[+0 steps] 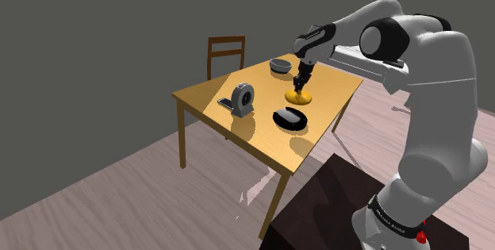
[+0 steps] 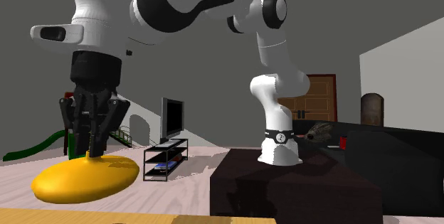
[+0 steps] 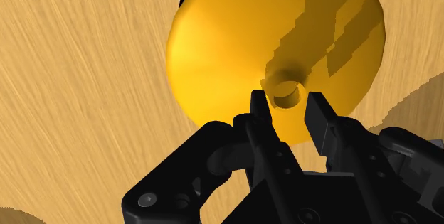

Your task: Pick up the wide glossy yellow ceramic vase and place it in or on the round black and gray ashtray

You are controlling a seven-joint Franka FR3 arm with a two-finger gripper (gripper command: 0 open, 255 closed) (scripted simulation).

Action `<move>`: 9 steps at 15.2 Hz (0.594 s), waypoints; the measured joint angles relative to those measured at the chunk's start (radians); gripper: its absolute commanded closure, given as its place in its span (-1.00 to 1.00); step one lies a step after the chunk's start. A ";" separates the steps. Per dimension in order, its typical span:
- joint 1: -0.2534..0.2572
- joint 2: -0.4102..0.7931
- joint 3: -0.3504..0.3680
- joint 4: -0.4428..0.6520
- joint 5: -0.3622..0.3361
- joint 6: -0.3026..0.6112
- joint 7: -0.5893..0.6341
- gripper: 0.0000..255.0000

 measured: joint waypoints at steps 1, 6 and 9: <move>-0.001 0.006 0.001 -0.002 0.002 0.007 -0.002 1.00; -0.007 0.044 0.010 -0.013 0.015 0.056 -0.008 1.00; -0.010 0.066 0.016 -0.019 0.022 0.083 -0.012 1.00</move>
